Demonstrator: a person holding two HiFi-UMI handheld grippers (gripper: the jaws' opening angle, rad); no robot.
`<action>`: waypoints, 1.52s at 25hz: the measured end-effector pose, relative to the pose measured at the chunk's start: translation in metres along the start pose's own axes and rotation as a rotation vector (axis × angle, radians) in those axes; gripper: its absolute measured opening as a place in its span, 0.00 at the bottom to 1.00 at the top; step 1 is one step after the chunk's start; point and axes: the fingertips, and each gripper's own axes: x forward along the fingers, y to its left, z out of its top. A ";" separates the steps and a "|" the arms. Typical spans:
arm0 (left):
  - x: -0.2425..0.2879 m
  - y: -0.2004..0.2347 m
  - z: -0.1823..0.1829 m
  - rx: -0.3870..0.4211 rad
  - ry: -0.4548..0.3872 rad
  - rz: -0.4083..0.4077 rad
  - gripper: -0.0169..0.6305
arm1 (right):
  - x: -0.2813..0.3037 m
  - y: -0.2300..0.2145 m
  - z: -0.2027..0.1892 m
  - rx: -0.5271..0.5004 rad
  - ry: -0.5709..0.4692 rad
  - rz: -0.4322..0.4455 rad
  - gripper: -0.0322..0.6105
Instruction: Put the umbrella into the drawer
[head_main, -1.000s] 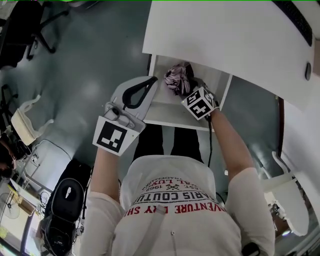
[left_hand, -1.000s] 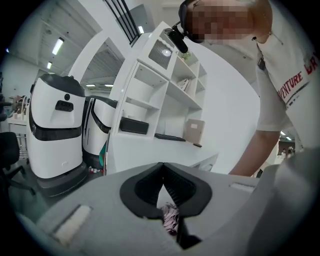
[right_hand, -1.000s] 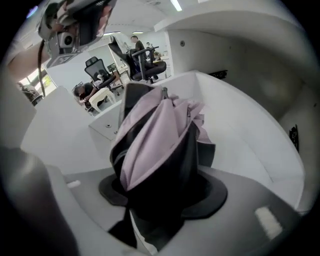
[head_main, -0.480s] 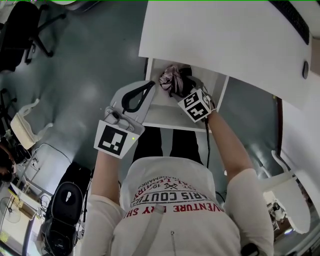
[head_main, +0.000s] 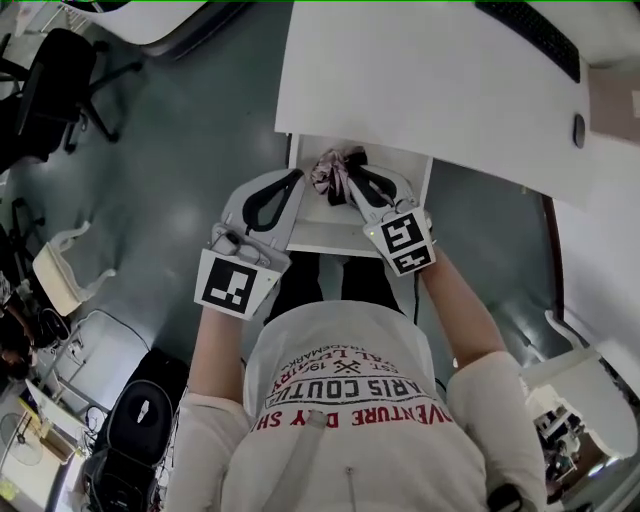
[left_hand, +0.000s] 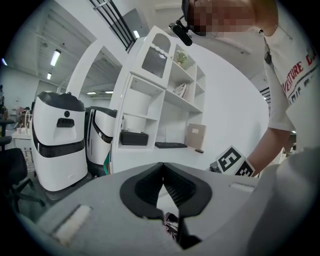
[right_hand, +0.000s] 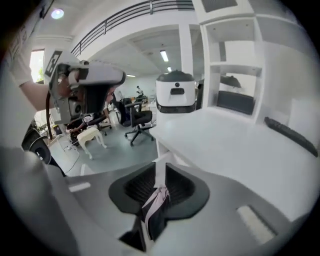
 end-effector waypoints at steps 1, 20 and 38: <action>-0.003 -0.004 0.008 0.007 -0.006 -0.002 0.04 | -0.010 -0.002 0.011 0.002 -0.026 -0.018 0.14; -0.052 -0.024 0.137 0.195 -0.125 0.008 0.04 | -0.186 -0.018 0.189 0.016 -0.553 -0.256 0.05; -0.087 -0.045 0.188 0.236 -0.231 0.011 0.04 | -0.255 -0.009 0.219 0.000 -0.710 -0.336 0.05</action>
